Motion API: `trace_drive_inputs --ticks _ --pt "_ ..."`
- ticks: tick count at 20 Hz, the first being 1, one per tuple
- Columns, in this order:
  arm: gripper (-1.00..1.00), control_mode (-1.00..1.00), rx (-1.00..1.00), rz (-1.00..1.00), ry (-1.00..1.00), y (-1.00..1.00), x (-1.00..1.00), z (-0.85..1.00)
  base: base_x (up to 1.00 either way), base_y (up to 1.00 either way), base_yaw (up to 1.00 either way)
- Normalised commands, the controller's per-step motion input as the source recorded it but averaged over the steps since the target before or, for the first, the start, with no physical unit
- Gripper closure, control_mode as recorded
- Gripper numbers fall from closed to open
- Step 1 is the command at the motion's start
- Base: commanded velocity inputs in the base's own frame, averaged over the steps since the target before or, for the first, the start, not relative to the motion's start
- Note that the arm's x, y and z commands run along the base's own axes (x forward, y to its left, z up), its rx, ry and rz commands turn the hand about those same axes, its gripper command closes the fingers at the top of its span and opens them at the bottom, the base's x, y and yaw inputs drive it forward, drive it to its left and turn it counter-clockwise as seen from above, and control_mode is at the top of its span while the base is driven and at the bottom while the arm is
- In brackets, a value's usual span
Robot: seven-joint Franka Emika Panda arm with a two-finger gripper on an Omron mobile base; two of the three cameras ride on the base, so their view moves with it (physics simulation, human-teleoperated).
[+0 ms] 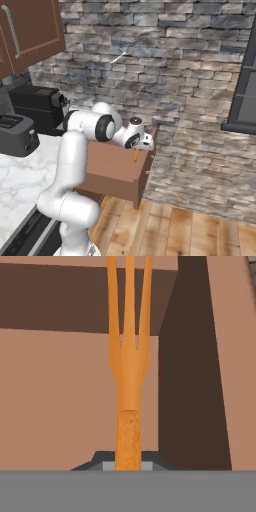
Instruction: Pick up the metallic utensils from the counter and place them in the open drawer. Make sure not to pick up any wooden utensils.
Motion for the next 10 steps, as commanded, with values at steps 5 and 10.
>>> trace_drive_inputs --ticks 5,10 --pt "1.0 -1.0 0.0 0.0 0.01 -0.32 -0.76 0.38 0.0 0.0 0.0" --pt "1.0 -1.0 0.0 0.0 0.04 0.27 -0.63 0.92 0.0 0.0 0.0"
